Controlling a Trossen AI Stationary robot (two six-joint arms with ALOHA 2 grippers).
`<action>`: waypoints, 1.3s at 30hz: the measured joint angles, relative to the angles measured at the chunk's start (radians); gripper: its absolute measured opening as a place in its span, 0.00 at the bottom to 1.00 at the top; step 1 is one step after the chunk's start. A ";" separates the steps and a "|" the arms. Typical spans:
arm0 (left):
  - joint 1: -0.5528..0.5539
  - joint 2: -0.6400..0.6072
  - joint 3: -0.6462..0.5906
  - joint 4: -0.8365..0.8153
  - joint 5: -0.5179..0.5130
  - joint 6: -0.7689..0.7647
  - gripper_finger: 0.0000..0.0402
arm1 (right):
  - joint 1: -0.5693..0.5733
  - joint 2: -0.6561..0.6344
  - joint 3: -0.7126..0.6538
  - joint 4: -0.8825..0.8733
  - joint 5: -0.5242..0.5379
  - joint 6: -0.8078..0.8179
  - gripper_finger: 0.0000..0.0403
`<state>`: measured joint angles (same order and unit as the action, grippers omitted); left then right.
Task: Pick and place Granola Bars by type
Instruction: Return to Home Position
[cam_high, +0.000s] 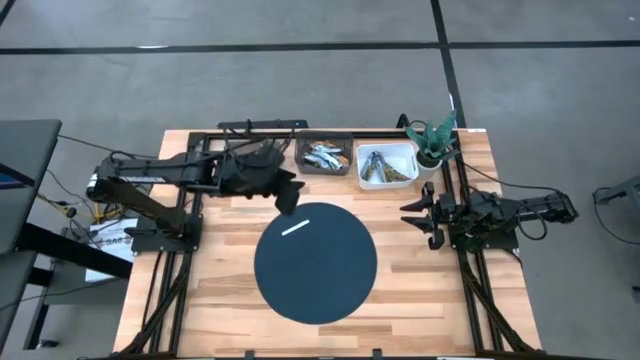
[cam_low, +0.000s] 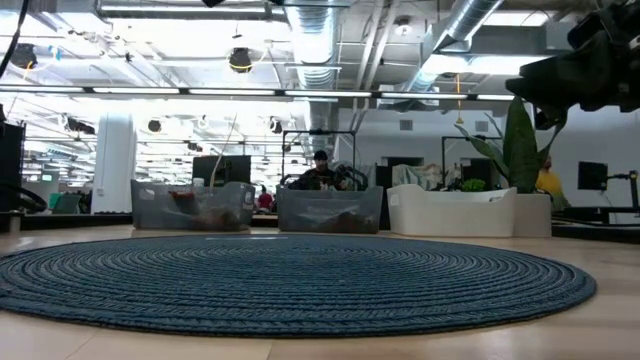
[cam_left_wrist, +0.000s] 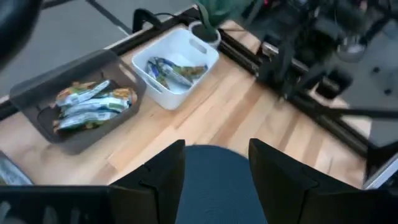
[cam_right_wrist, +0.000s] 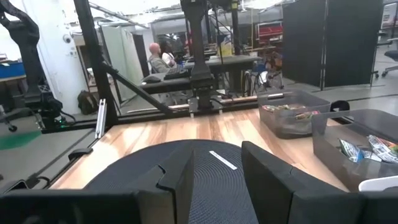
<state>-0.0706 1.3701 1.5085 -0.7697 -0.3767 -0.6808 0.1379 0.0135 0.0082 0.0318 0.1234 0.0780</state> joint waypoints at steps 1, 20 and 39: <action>-0.011 -0.006 -0.026 0.020 -0.003 0.020 0.42 | 0.000 0.000 0.000 0.000 0.001 0.000 0.31; -0.060 -0.449 -1.101 1.103 0.345 0.243 0.42 | 0.000 0.000 0.000 0.003 0.006 0.000 0.31; -0.060 -1.198 -1.427 0.978 0.408 0.466 0.42 | 0.000 0.000 0.000 0.003 0.005 0.001 0.31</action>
<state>-0.1307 0.1725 0.0813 0.2086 0.0316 -0.2151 0.1379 0.0135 0.0082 0.0349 0.1287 0.0788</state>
